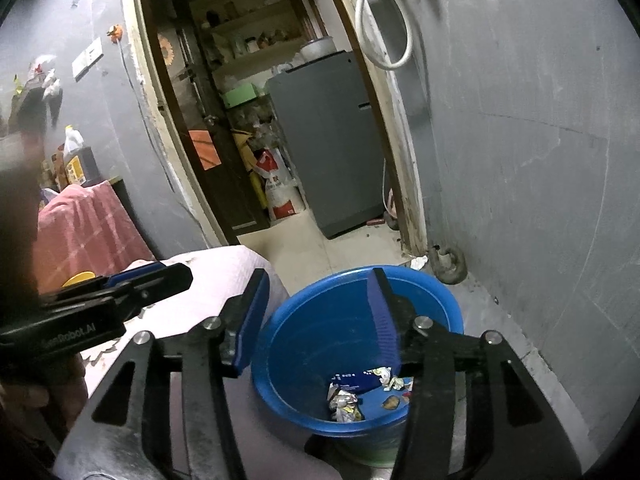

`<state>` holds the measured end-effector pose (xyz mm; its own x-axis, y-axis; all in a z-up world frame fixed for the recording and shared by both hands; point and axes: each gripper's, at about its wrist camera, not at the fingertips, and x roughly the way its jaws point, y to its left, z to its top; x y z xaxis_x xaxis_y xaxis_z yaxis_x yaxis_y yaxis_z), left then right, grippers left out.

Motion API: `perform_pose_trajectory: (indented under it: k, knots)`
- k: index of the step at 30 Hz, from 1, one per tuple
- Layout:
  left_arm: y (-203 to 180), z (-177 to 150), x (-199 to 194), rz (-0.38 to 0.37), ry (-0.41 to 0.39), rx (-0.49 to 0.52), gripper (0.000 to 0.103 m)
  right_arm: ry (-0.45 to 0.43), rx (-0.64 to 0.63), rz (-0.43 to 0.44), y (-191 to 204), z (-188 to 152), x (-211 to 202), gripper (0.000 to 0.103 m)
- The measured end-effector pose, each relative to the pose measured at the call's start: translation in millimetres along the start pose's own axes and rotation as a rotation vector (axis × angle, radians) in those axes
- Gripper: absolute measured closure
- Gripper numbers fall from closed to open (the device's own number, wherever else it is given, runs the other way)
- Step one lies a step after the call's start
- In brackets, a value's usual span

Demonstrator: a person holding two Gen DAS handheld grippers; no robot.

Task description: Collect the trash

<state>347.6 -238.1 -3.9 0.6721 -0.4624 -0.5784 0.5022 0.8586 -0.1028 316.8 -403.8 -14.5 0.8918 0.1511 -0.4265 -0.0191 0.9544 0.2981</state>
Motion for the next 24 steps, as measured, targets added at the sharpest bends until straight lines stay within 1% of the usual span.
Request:
perform_pose_trajectory:
  k: [6, 8, 13, 15, 17, 18, 20, 24]
  knots:
    - [7, -3, -36, 0.026, -0.043, -0.032, 0.054, -0.032, -0.022, 0.016, 20, 4, -26, 0.037]
    - [11, -7, -52, 0.040, -0.061, -0.049, 0.050, -0.039, -0.029, 0.022, 25, 4, -33, 0.031]
    - [24, -23, -92, 0.079, -0.094, -0.098, 0.044, -0.060, -0.046, 0.046, 45, 1, -56, 0.025]
    - [28, -30, -109, 0.105, -0.115, -0.115, 0.040, -0.066, -0.054, 0.059, 55, -3, -66, 0.019]
    - [32, -37, -128, 0.126, -0.141, -0.136, 0.030, -0.074, -0.061, 0.071, 63, -6, -75, 0.014]
    - [35, -41, -138, 0.136, -0.157, -0.151, 0.029, -0.077, -0.065, 0.079, 68, -8, -80, 0.013]
    - [40, -50, -159, 0.151, -0.183, -0.180, 0.021, -0.084, -0.076, 0.093, 79, -12, -91, 0.009]
    - [47, -67, -196, 0.203, -0.230, -0.216, 0.017, -0.099, -0.097, 0.119, 97, -22, -110, 0.001]
